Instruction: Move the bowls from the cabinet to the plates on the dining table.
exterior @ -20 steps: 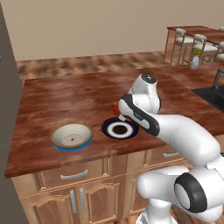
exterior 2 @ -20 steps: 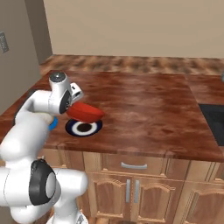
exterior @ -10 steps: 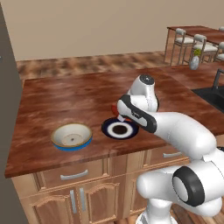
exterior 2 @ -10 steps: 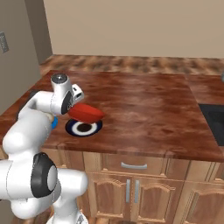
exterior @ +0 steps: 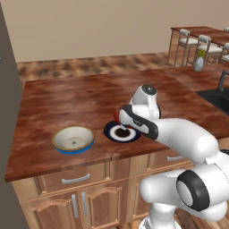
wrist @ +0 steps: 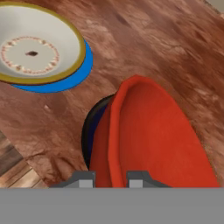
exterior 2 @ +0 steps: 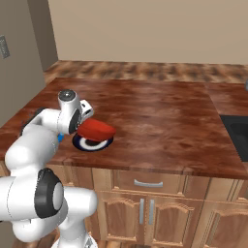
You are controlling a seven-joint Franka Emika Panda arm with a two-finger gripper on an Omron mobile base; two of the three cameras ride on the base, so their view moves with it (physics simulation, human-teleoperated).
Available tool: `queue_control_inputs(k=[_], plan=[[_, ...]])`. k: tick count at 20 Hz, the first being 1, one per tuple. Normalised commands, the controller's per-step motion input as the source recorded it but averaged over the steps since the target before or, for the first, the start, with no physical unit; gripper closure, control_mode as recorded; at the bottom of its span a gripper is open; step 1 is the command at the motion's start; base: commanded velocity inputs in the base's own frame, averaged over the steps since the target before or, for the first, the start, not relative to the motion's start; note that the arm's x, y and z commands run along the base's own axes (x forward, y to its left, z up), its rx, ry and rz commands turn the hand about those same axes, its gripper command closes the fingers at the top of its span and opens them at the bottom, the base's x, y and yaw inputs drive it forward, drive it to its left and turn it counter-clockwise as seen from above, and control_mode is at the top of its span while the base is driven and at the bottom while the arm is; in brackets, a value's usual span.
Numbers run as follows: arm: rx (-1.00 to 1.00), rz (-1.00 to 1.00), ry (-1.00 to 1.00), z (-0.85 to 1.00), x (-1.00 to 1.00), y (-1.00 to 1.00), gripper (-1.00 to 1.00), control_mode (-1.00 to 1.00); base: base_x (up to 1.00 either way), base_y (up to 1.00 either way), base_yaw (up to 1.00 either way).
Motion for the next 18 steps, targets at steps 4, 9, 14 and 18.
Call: queue_control_inputs(k=[4,9,14,18], plan=[[0.0,0.0,-0.09,-0.22,0.04,0.01,1.0,-1.0,0.0,0.0,0.0],[0.0,0.0,-0.14,-0.11,0.04,0.03,1.0,-1.0,0.0,0.0,0.0],[-0.02,0.0,-0.07,0.0,0.02,0.07,1.0,-1.0,0.0,0.0,0.0],[-0.01,0.0,0.01,0.0,0.01,0.08,1.0,-1.0,0.0,0.0,0.0]])
